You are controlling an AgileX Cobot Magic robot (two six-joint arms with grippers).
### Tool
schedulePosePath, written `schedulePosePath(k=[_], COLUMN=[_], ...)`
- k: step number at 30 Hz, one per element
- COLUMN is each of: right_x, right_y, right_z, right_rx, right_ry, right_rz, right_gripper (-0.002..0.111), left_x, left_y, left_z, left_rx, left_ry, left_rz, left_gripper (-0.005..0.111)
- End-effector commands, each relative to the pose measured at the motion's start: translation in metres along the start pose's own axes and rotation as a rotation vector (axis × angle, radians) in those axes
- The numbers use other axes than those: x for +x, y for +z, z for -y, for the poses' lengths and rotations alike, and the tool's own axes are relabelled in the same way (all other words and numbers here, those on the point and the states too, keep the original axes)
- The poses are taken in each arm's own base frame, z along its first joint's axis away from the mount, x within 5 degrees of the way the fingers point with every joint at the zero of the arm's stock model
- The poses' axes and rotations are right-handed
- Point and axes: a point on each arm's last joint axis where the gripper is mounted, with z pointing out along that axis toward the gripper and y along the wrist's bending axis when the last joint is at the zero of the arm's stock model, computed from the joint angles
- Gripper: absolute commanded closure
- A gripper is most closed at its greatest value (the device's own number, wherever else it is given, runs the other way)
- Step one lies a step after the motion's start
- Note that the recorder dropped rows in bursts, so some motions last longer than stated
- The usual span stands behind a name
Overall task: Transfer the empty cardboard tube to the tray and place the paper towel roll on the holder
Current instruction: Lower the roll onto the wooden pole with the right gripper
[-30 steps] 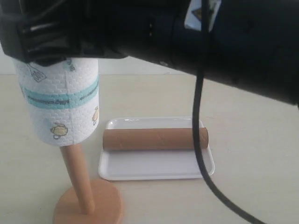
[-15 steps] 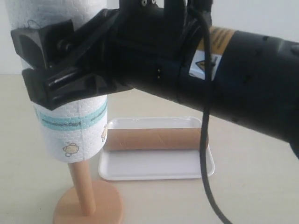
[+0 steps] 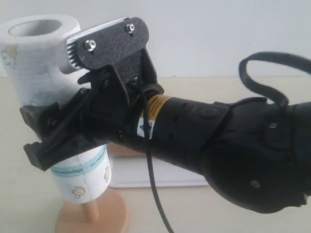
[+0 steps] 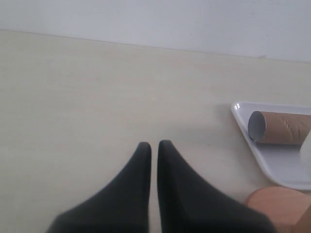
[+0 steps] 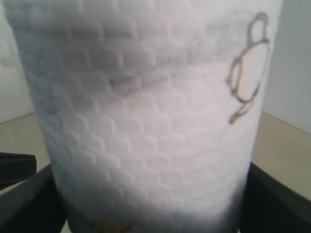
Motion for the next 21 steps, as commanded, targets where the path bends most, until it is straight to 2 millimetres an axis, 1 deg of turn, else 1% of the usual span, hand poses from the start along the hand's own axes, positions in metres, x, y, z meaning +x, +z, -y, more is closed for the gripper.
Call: schedulePosePath(k=[1, 11, 18, 19, 21], right_x=[0.005, 0.023, 0.023, 0.023, 0.024], right_y=[0.007, 0.018, 0.018, 0.018, 0.018], right_z=[-0.001, 0.001, 0.001, 0.001, 0.001], right_rx=[-0.006, -0.003, -0.004, -0.004, -0.003], right_ry=[-0.017, 0.009, 0.021, 0.021, 0.021], right_rz=[0.029, -0.009, -0.003, -0.005, -0.016], right_gripper=[0.108, 0.108, 0.107, 0.105, 0.094], left_x=[0.001, 0.001, 0.001, 0.001, 0.001], left_y=[0.000, 0.000, 0.000, 0.000, 0.000], left_z=[-0.001, -0.001, -0.001, -0.001, -0.001], left_rx=[-0.006, -0.006, -0.006, -0.006, -0.006], left_ry=[-0.003, -0.003, -0.003, -0.003, -0.003], left_rz=[0.000, 0.000, 0.000, 0.000, 0.000], left_gripper=[0.103, 0.103, 0.103, 0.103, 0.103])
